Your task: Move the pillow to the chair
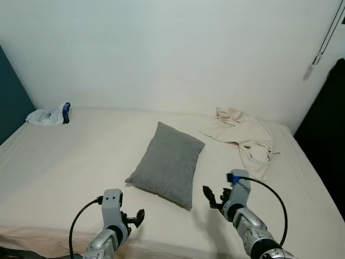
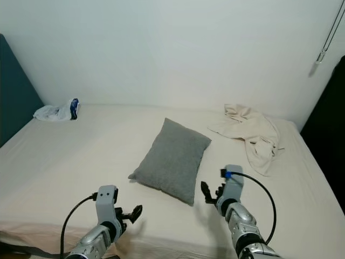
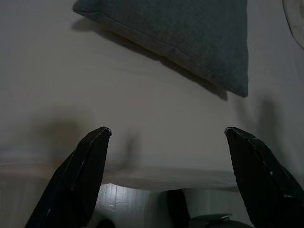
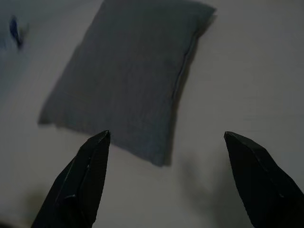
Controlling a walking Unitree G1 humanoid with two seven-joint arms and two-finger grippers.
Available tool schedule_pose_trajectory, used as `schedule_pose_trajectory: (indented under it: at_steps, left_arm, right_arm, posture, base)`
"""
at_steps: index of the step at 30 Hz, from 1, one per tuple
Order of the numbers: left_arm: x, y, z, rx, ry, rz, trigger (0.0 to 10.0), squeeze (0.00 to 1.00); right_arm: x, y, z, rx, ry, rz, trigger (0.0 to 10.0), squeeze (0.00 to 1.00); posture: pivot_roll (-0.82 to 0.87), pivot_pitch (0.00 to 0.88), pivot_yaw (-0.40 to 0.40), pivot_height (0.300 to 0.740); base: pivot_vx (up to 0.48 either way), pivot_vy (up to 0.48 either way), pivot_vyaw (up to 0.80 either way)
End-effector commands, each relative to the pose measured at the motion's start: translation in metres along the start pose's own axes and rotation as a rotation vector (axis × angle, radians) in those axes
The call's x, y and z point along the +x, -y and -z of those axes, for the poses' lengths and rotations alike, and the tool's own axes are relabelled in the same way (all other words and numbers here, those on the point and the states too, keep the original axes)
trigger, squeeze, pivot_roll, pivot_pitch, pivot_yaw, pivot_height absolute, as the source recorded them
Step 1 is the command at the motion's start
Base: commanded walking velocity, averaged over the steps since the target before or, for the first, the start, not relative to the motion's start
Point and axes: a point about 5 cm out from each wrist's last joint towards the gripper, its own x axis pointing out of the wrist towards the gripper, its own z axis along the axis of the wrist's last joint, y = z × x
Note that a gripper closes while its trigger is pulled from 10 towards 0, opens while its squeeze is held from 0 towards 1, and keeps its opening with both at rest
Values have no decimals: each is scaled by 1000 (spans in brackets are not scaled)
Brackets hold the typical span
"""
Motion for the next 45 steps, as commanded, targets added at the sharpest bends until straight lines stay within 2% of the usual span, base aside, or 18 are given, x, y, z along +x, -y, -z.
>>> schedule_pose_trajectory:
  at_steps: [1,3,4,6,16,21,32,40,42,45]
  left_arm:
    - [-1,-2,0,20,2,-6,10000,0]
    - [-1,-2,-2,24,10,-7,10000,0]
    - [1,-4,-9,30,42,-10,10000,0]
    - [1,-4,-11,31,51,-10,10000,0]
    - [8,0,-38,63,154,15,10000,0]
    - [11,7,-43,80,171,43,10000,0]
    - [13,11,-46,94,174,55,10000,0]
    - [14,13,-46,89,178,57,10000,0]
    - [14,14,-46,88,180,60,10000,0]
    - [14,16,-46,91,191,70,10000,0]
  right_arm:
    - [4,-3,-9,80,28,0,10000,0]
    - [6,-4,-12,101,39,1,10000,0]
    - [10,-7,-17,159,36,18,10000,0]
    - [10,-7,-18,175,31,25,10000,0]
    - [14,-10,-25,200,17,31,10000,0]
    - [12,-7,-18,203,-11,46,10000,0]
    - [8,-3,-7,201,-47,61,10000,0]
    - [8,-5,-5,202,-52,53,10000,0]
    - [8,-6,-5,207,-46,45,10000,0]
    - [9,-7,-13,257,20,14,10000,0]
  posture:
    - [-47,0,33,740]
    - [-44,0,34,740]
    - [-33,0,38,740]
    - [-27,0,37,740]
    - [-17,0,31,700]
    - [-27,0,28,675]
    - [-42,0,26,625]
    - [-45,0,22,600]
    - [-45,0,22,590]
    - [-37,0,28,586]
  base:
    - [0,0,0]
    - [0,0,0]
    - [0,0,0]
    - [0,0,0]
    - [0,0,0]
    - [0,0,0]
    - [0,0,0]
    - [0,0,0]
    - [0,0,0]
    - [0,0,0]
